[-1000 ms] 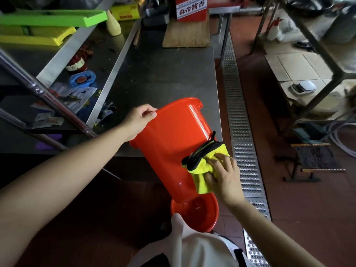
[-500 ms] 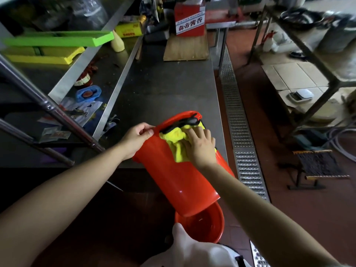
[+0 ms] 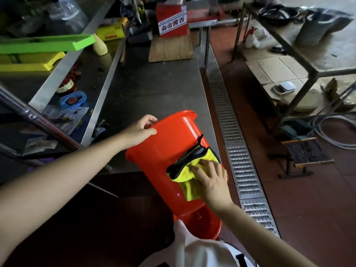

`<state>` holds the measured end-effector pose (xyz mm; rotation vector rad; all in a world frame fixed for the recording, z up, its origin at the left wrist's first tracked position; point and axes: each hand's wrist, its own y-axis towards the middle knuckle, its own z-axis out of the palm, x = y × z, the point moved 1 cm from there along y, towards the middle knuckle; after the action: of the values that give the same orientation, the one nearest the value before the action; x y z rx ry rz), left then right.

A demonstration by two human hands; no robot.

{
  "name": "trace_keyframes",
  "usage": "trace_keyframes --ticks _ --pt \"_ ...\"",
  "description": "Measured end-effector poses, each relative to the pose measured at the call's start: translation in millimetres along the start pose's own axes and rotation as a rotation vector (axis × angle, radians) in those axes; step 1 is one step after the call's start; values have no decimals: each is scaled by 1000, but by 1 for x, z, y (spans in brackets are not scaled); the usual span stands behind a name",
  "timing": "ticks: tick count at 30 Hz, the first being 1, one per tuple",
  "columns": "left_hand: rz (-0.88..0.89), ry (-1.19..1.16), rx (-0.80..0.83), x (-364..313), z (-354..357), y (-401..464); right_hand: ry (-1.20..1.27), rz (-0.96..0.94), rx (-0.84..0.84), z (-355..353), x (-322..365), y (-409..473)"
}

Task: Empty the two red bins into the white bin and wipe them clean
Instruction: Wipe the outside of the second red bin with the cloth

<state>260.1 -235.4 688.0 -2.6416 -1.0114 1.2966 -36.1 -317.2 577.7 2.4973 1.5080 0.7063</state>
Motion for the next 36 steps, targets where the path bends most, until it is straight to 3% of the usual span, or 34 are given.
trace_keyframes --ticks 5,10,16,22,27,36 --pt "32 415 -51 -68 29 68 -9 -41 49 5 14 2" --pt "-104 602 -86 -82 57 113 -24 -35 94 10 17 2" --pt "-94 432 -201 -62 58 118 -9 -46 69 7 12 18" --pt "88 -1 -305 -53 48 108 26 158 -17 -4 14 90" --pt "176 -120 -189 -40 53 103 -129 72 76 -7 4 148" --pt "181 0 12 -28 31 111 -253 84 60 9 17 158"
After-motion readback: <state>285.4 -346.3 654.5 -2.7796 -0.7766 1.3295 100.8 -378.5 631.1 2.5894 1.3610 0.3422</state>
